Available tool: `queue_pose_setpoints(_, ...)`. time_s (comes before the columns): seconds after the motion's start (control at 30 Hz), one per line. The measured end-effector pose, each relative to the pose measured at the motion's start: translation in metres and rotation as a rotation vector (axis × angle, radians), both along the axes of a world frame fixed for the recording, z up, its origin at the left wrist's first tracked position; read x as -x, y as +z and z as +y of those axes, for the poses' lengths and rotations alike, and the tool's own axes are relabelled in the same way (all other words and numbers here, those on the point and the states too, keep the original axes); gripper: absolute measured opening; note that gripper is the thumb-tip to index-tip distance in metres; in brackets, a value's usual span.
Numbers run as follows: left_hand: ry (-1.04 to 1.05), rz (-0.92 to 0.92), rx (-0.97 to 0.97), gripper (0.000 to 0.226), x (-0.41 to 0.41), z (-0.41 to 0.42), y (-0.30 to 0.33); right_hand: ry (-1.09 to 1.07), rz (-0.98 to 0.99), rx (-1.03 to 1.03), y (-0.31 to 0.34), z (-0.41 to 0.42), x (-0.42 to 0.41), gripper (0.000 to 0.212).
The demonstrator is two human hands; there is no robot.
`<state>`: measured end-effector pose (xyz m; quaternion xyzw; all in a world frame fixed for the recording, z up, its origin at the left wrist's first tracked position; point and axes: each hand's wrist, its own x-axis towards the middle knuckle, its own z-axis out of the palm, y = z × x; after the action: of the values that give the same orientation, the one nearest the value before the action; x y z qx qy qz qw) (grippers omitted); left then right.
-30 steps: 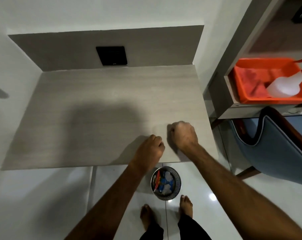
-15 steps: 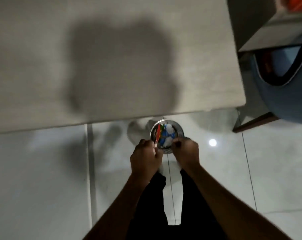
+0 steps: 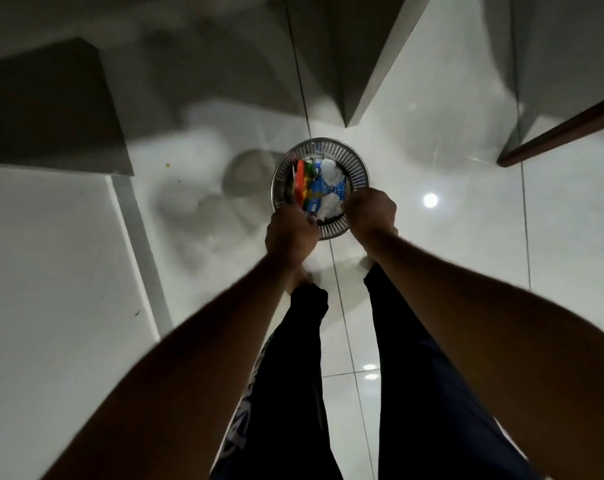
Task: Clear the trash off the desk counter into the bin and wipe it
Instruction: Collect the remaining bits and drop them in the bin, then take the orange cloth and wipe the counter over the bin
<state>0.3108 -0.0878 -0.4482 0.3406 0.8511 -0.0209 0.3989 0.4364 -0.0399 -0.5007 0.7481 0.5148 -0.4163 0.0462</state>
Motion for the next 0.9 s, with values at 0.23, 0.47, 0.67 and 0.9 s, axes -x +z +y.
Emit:
queue_pose_setpoints(0.23,-0.31,0.045,-0.471,0.024,-0.036,0.017,0.163,-0.109,0.19,-0.311,0.134,-0.004,-0.029,0.023)
queue_pose_setpoints(0.47,-0.518,0.13,-1.33,0.023,-0.059,0.131,0.358,-0.464,0.342,-0.857,0.347,0.074,-0.06,0.03)
queue_pose_setpoints(0.67,-0.481,0.412,-0.833,0.062,-0.022,0.301,0.388,-0.234,0.321,-1.121,0.458,0.216,-0.065,0.038)
queue_pose_setpoints(0.9,-0.474,0.513,-0.56,0.102,0.002,0.333,0.337,0.066,0.058,-0.873,0.49,0.408,-0.087,0.044)
